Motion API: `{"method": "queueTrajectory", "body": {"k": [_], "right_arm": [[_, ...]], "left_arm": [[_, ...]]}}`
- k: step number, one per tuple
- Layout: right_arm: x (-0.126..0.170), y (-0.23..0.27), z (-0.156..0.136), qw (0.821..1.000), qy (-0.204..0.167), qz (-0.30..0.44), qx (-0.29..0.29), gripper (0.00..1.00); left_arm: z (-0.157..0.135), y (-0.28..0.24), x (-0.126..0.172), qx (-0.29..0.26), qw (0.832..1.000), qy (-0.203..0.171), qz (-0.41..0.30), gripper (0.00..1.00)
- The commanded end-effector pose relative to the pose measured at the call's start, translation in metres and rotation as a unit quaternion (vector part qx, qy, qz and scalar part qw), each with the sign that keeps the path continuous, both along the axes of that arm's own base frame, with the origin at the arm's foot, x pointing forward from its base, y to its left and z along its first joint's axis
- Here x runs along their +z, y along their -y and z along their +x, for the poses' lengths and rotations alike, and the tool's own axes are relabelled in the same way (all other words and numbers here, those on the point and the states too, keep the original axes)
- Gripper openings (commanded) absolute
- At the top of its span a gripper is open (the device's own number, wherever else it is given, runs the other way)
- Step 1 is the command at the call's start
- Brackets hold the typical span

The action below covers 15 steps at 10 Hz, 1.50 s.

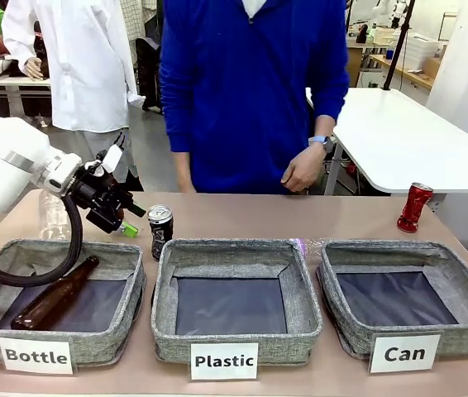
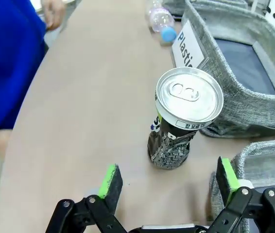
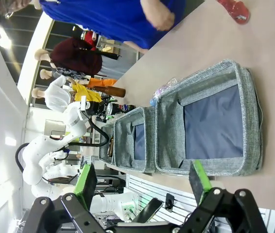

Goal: Sort the can waste into the basket.
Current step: Pick up the can waste from the table and place it in the right Fabric basket.

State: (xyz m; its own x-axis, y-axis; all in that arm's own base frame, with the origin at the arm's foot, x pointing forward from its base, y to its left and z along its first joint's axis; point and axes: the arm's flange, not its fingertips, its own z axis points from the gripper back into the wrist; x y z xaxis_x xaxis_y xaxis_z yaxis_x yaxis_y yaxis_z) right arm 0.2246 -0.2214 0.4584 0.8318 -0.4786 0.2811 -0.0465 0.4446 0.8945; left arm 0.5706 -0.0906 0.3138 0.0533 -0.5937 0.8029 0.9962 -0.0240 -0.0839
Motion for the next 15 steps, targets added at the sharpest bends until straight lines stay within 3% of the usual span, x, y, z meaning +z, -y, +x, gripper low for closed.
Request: {"method": "queueTrajectory", "body": {"k": [1,4,7,14,15], "right_arm": [[0.001,0.0,0.001,1.0,0.018,0.004,0.001,1.0],[0.001,0.0,0.001,1.0,0.018,0.004,0.001,1.0],[0.001,0.0,0.001,1.0,0.018,0.004,0.001,1.0],[0.001,0.0,0.001,1.0,0.018,0.004,0.001,1.0],[0.001,0.0,0.001,1.0,0.018,0.004,0.001,1.0]], "left_arm": [[0.0,0.001,-0.004,-0.004,1.0,0.006,-0.011,1.0],[-0.003,0.011,-0.01,-0.016,0.999,0.027,-0.025,1.0],[0.012,0.028,-0.017,-0.039,0.999,0.023,-0.018,1.0],[0.014,0.057,-0.028,-0.104,0.994,0.013,-0.032,1.0],[0.013,0.058,-0.029,-0.102,0.994,0.012,-0.024,0.65]]}}
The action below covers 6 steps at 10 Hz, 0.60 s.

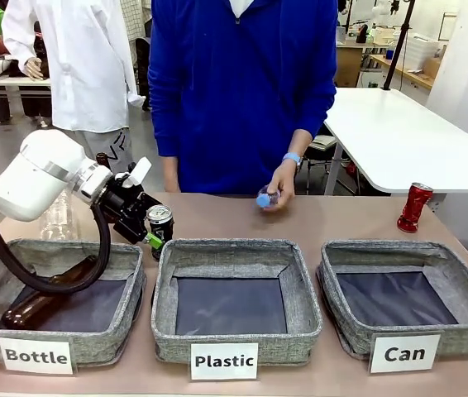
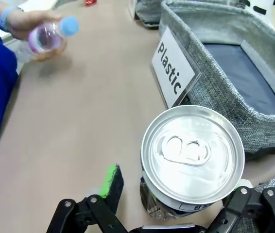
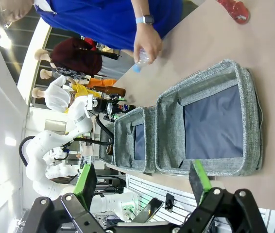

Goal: Sort the can waste into the basket.
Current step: Pick up the can waste from the table and place it in the right Fabric basket.

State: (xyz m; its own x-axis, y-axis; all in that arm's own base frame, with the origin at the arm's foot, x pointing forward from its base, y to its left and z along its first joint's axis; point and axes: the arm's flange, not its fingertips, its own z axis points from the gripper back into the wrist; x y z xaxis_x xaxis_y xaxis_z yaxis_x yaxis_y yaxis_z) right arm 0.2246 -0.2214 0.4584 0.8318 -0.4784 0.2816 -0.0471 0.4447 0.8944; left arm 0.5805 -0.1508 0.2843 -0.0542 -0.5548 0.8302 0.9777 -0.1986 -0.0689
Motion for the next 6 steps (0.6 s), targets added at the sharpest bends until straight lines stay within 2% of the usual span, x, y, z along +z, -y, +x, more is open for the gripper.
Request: {"method": "queueTrajectory", "body": {"k": [1,2,3,5,6], "right_arm": [[0.001,0.0003,0.001,1.0,0.018,0.004,0.001,1.0],[0.001,0.0003,0.001,1.0,0.018,0.004,0.001,1.0],[0.001,0.0003,0.001,1.0,0.018,0.004,0.001,1.0],[0.001,0.0003,0.001,1.0,0.018,0.004,0.001,1.0],[0.001,0.0003,0.001,1.0,0.018,0.004,0.001,1.0]], "left_arm": [[0.0028,-0.0016,-0.0007,-0.018,1.0,0.007,-0.003,0.4],[0.0038,-0.001,-0.0013,-0.02,1.0,0.005,-0.004,0.05],[0.0044,-0.0011,-0.0003,-0.018,1.0,0.006,-0.003,0.0],[0.0046,-0.001,0.0004,-0.016,1.0,0.004,-0.007,0.0],[0.0026,-0.001,0.0013,-0.014,1.0,0.006,-0.01,0.04]]}}
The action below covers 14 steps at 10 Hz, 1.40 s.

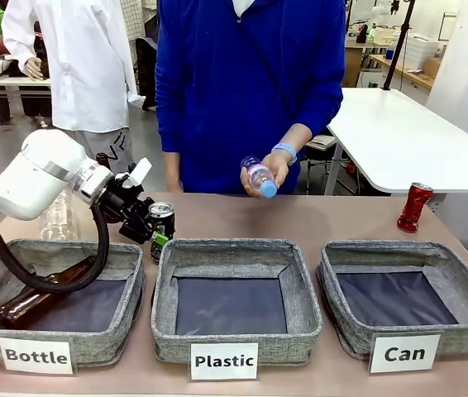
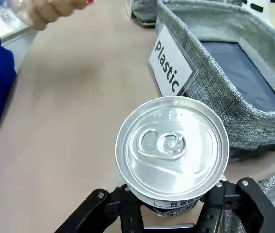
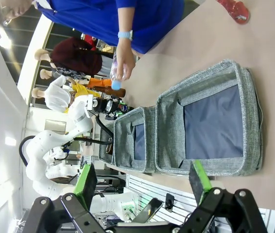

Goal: Sort the can waste into the basket.
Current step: Pick up the can waste from the table and place it in the right Fabric basket.

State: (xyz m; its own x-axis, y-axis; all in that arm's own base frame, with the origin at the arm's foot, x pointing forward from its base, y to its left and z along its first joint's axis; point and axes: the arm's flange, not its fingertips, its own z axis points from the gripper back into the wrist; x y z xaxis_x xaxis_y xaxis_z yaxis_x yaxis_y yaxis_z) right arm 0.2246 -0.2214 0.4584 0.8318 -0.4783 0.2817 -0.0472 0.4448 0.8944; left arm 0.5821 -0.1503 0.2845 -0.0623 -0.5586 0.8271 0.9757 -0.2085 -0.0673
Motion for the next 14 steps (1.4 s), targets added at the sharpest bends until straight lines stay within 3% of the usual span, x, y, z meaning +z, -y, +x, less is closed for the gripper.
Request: {"method": "queueTrajectory", "body": {"k": [1,4,5,7,8,9,10,11,13,14], "right_arm": [[0.001,0.0,0.001,1.0,0.018,0.004,0.001,1.0],[0.001,0.0,0.001,1.0,0.018,0.004,0.001,1.0],[0.001,0.0,0.001,1.0,0.018,0.004,0.001,1.0],[0.001,0.0,0.001,1.0,0.018,0.004,0.001,1.0],[0.001,0.0,0.001,1.0,0.018,0.004,0.001,1.0],[0.001,0.0,0.001,1.0,0.018,0.004,0.001,1.0],[0.001,0.0,0.001,1.0,0.018,0.004,0.001,1.0],[0.001,0.0,0.001,1.0,0.018,0.004,0.001,1.0],[0.001,0.0,0.001,1.0,0.018,0.004,0.001,1.0],[0.001,0.0,0.001,1.0,0.018,0.004,0.001,1.0]], "left_arm": [[-0.003,-0.003,0.005,-0.007,1.0,0.01,-0.015,0.0],[-0.031,-0.034,0.044,0.009,0.999,0.027,-0.024,0.0],[-0.059,-0.059,0.076,-0.006,1.0,0.001,-0.016,0.0],[-0.131,-0.097,0.124,-0.062,0.997,0.048,-0.02,0.0],[-0.167,-0.114,0.142,-0.066,0.995,0.063,-0.047,0.25],[-0.199,-0.131,0.156,-0.082,0.99,0.101,-0.057,0.25],[-0.229,-0.146,0.166,-0.095,0.969,0.208,-0.094,0.25],[-0.244,-0.155,0.165,-0.087,0.969,0.209,-0.103,0.25],[-0.261,-0.166,0.153,-0.104,0.976,0.152,-0.113,0.25],[-0.258,-0.171,0.146,-0.085,0.978,0.142,-0.127,0.25]]}}
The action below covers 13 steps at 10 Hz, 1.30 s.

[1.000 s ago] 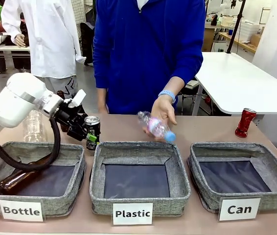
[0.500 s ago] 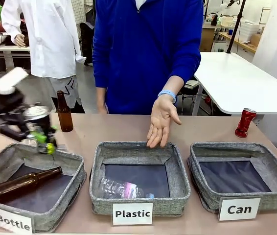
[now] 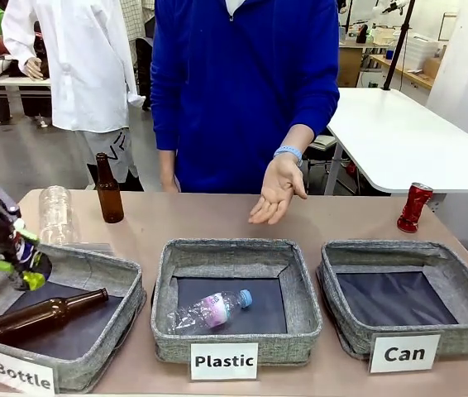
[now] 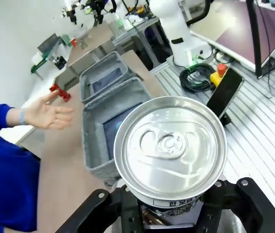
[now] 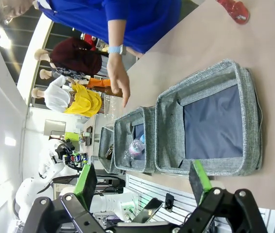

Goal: Sort the can waste into the basket.
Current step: Pick up the can waste from the table and place it in the right Fabric basket.

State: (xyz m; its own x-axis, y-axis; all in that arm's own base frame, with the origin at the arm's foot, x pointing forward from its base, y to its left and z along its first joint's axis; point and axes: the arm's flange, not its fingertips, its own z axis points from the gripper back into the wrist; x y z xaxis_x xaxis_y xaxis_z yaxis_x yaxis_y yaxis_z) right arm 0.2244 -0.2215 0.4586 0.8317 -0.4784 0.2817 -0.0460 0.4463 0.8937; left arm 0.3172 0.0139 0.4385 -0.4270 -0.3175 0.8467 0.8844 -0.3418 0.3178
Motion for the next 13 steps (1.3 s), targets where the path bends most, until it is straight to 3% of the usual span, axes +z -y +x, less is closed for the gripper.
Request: {"method": "queueTrajectory", "body": {"k": [1,2,7,8,9,10,11,12,13], "right_arm": [[0.001,0.0,0.001,1.0,0.018,0.005,0.002,1.0],[0.001,0.0,0.001,1.0,0.018,0.005,0.002,1.0],[0.001,0.0,0.001,1.0,0.018,0.005,0.002,1.0],[0.001,0.0,0.001,1.0,0.018,0.005,0.002,1.0],[0.001,0.0,0.001,1.0,0.018,0.005,0.002,1.0],[0.001,0.0,0.001,1.0,0.018,0.005,0.002,1.0],[0.001,0.0,0.001,1.0,0.018,0.005,0.002,1.0],[0.0,0.0,0.0,1.0,0.0,0.0,0.0,1.0],[0.043,0.037,-0.029,0.998,0.049,-0.031,-0.036,1.0]], "left_arm": [[0.016,-0.01,-0.014,0.001,0.999,-0.041,-0.012,0.25],[0.0,0.0,0.0,0.0,1.0,0.0,0.0,0.25],[0.0,0.0,0.0,0.0,1.0,0.0,0.0,0.25],[0.001,-0.001,-0.001,-0.001,1.0,-0.001,0.0,0.44],[0.012,0.018,0.009,0.049,0.998,-0.015,0.02,0.44],[0.02,0.039,0.018,0.035,0.999,-0.018,0.0,0.44],[0.027,0.072,0.028,0.056,0.998,-0.024,-0.001,0.44],[0.038,0.113,0.036,0.035,0.999,-0.038,0.004,0.44],[0.057,0.166,0.046,0.018,0.999,-0.048,0.015,0.44]]}}
